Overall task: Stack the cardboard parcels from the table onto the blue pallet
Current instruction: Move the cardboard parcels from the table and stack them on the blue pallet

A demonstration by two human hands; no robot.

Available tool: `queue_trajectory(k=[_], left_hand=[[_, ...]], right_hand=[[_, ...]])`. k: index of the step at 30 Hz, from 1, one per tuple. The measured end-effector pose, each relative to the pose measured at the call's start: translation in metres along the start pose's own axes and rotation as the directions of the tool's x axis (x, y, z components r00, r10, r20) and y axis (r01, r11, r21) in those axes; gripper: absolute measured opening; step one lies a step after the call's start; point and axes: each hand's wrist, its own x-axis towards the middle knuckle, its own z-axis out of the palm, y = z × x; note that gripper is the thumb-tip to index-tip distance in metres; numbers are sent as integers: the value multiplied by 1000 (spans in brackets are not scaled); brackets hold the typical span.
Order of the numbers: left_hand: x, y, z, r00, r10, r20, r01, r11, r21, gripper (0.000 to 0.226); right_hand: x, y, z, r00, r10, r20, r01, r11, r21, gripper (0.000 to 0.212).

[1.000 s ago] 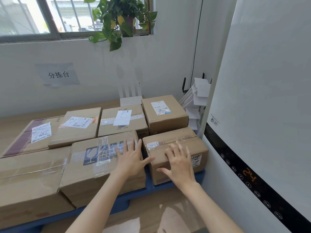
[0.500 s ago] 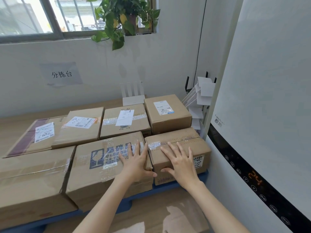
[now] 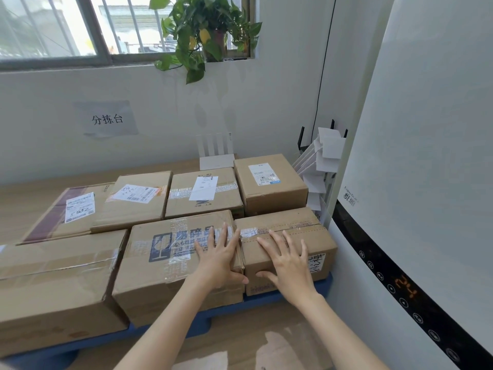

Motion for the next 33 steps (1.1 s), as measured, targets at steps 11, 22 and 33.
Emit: queue_trajectory(k=[11, 22, 33], left_hand=[[-12, -12, -11, 993, 46, -108, -68, 974, -215, 85], [-78, -116, -88, 930, -139, -341, -23, 902, -432, 45], [-187, -351, -133, 767, -326, -553, 82, 904, -420, 36]], right_hand=[[7, -5, -15, 998, 64, -12, -60, 979, 194, 77], [72, -106, -78, 993, 72, -94, -29, 918, 396, 52], [118, -357, -113, 979, -34, -200, 135, 844, 519, 54]])
